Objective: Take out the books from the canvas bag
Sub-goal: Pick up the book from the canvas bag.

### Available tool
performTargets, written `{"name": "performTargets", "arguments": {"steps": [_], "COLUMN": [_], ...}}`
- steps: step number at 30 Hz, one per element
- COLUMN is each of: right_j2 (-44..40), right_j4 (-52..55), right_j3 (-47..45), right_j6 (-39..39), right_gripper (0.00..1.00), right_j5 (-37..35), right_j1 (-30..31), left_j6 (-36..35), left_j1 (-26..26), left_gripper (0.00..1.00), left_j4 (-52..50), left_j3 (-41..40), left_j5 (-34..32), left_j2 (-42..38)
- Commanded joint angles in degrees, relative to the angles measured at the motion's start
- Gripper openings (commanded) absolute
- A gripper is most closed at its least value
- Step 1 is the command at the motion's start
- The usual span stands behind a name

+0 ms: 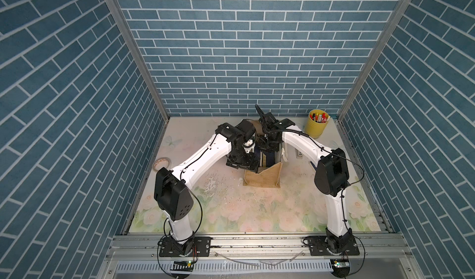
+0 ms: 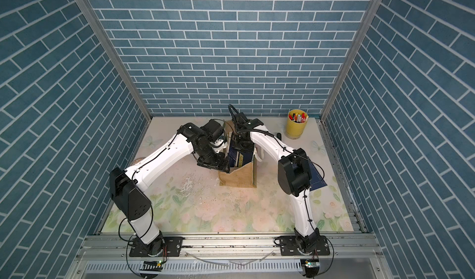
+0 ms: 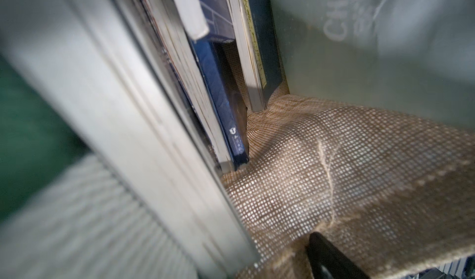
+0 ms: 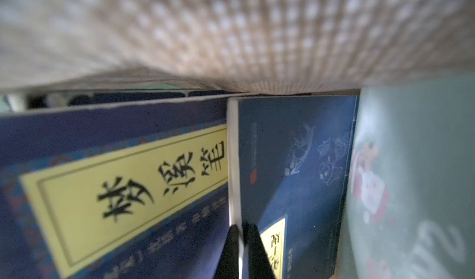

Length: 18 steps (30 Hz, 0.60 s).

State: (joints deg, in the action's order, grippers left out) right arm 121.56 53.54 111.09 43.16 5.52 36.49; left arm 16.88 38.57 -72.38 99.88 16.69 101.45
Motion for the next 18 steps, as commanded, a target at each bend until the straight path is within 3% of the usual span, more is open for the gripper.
{"name": "performTargets", "arguments": {"steps": [1, 18], "right_j2": [1.03, -2.02], "right_j4": [1.82, 1.81], "right_j3": [-1.68, -3.58], "right_j6": [0.22, 0.48], "right_gripper": [0.02, 0.0], "right_j5": [-3.99, -5.07], "right_j1": [-0.63, -0.72], "left_j6": [-1.49, -2.97], "left_j1": [0.41, 0.45], "left_gripper": [0.93, 0.93], "left_j4": [-3.21, -4.39], "left_j3": [-0.68, -1.67], "left_j5": [-1.9, -5.08], "left_j2": [-0.58, -1.18]}}
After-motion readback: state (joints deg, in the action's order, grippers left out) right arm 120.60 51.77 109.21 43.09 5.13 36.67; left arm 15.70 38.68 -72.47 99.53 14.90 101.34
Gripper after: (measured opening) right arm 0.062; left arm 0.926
